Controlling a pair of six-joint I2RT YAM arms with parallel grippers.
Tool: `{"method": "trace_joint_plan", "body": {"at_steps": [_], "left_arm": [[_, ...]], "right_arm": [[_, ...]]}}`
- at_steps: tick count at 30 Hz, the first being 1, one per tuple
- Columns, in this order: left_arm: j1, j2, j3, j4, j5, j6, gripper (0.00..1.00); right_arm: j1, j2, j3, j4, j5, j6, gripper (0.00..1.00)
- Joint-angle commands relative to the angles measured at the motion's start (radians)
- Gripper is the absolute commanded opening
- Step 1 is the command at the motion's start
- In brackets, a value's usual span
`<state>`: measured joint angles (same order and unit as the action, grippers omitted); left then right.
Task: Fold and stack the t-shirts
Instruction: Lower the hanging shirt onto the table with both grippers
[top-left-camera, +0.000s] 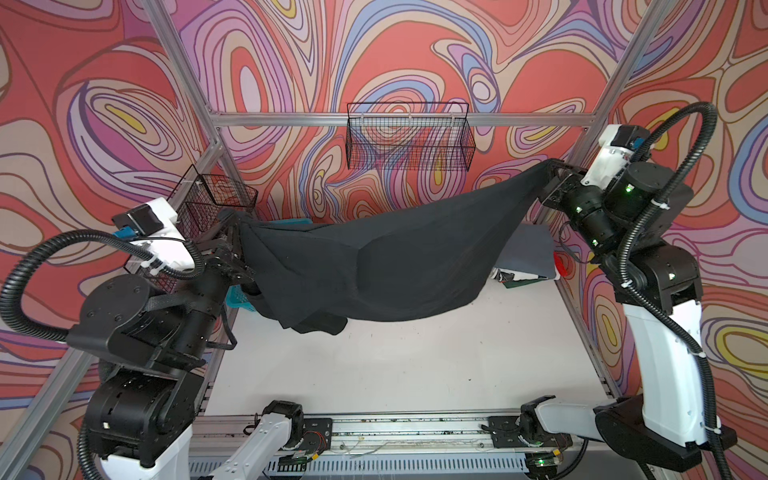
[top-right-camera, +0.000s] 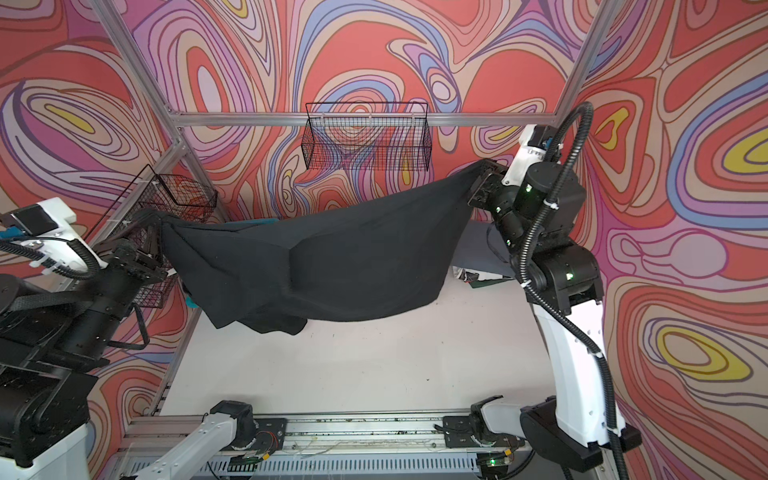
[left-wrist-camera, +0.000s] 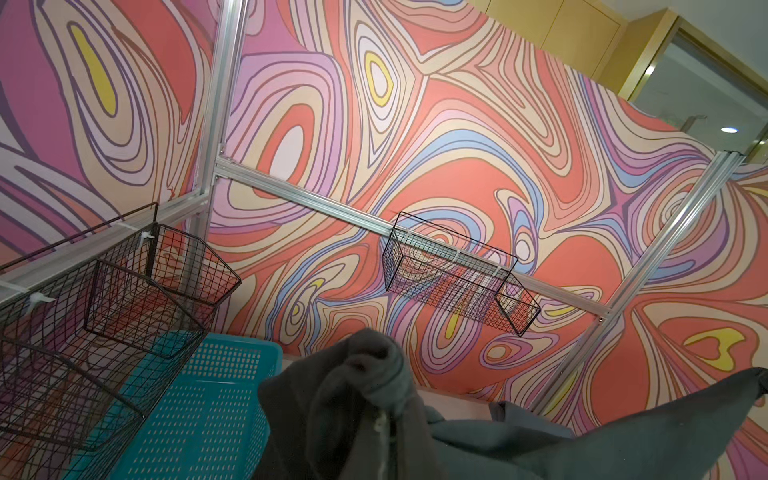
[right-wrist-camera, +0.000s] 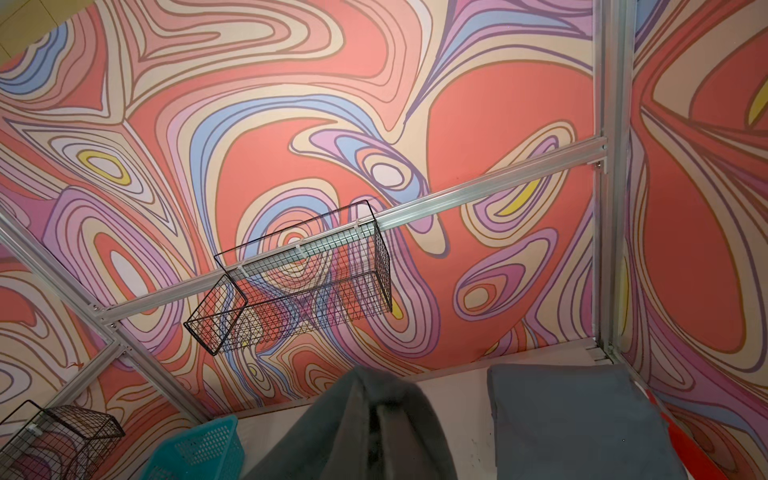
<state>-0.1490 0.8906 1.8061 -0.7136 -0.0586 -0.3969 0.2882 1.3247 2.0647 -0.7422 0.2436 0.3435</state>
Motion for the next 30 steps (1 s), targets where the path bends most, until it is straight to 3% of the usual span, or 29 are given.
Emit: {"method": "trace_joint_plan", "body": {"at_steps": [1, 6, 11, 14, 18, 22, 30], "left_arm": [[0.005, 0.102, -0.032, -0.005, 0.003, -0.001, 0.0], [0.005, 0.203, -0.191, 0.062, 0.061, -0.051, 0.0], [0.005, 0.293, -0.478, 0.273, 0.123, -0.125, 0.0], [0.006, 0.426, -0.572, 0.406, 0.118, -0.138, 0.0], [0.005, 0.676, -0.468, 0.441, 0.151, -0.095, 0.0], [0.008, 0.884, -0.269, 0.346, 0.146, -0.062, 0.0], [0.048, 1.017, -0.131, 0.338, 0.17, -0.097, 0.0]], "right_arm": [[-0.006, 0.046, -0.007, -0.02, 0.027, 0.011, 0.0], [-0.006, 0.074, -0.158, 0.03, 0.02, 0.021, 0.0], [-0.006, 0.068, -0.518, 0.199, 0.044, 0.062, 0.0], [-0.006, 0.135, -0.653, 0.329, 0.03, 0.075, 0.0], [-0.006, 0.307, -0.595, 0.341, 0.082, 0.063, 0.0], [-0.007, 0.427, -0.503, 0.338, 0.15, 0.032, 0.0], [-0.037, 0.596, -0.355, 0.291, 0.224, 0.021, 0.0]]}}
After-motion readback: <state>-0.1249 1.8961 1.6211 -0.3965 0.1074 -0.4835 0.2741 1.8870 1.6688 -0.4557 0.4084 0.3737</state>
